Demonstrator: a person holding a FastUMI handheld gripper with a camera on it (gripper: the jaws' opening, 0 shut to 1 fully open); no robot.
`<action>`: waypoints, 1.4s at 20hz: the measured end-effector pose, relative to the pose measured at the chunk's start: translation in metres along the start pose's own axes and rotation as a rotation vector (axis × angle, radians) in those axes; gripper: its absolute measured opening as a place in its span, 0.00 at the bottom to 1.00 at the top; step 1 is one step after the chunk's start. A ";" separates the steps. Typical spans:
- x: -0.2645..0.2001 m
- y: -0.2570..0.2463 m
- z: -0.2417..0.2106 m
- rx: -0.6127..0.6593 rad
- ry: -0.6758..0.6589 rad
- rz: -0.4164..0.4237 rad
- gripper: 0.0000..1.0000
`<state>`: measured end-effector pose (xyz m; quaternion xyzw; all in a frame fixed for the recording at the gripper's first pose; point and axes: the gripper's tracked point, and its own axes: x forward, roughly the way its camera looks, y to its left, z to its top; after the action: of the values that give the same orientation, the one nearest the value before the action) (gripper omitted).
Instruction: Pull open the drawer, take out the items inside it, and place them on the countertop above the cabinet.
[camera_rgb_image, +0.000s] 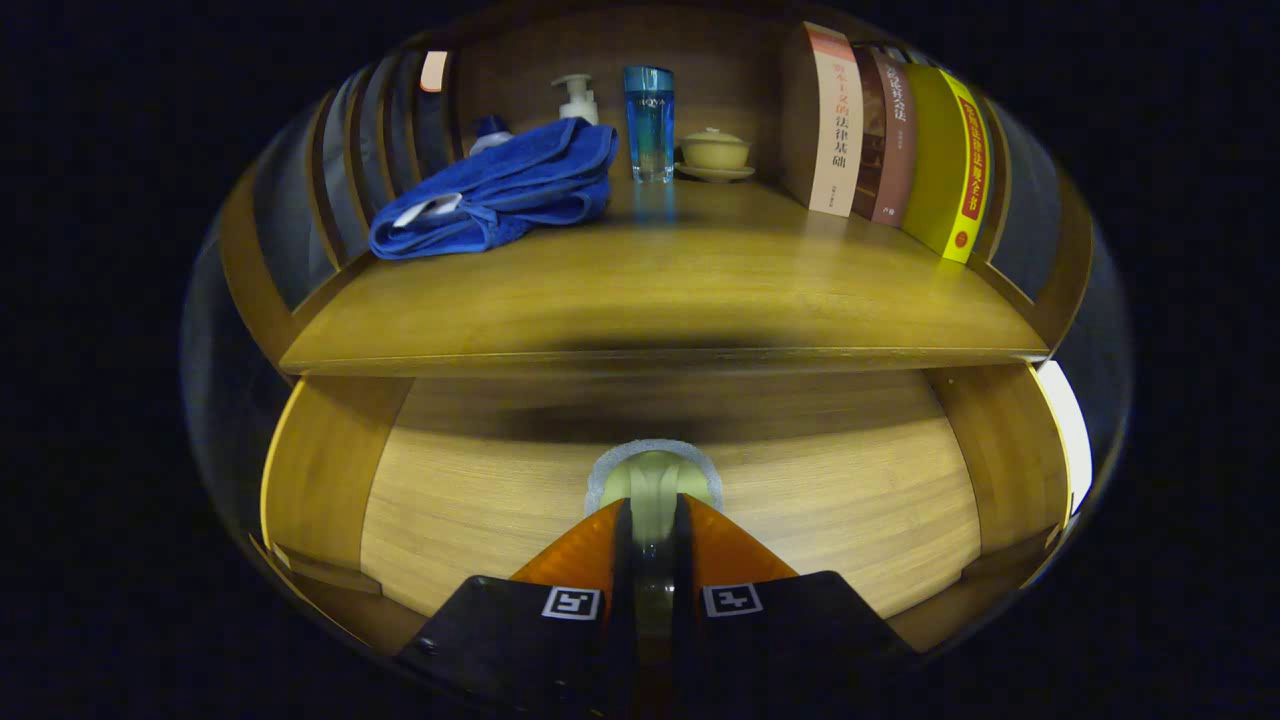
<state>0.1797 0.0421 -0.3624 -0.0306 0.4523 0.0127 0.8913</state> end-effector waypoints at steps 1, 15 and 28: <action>-0.006 0.001 0.002 -0.006 -0.011 -0.003 0.24; -0.104 0.009 0.070 0.022 -0.267 0.060 0.24; -0.019 0.007 0.187 -0.042 -0.280 -0.033 0.24</action>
<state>0.3190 0.0619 -0.2372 -0.0547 0.3225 0.0115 0.9449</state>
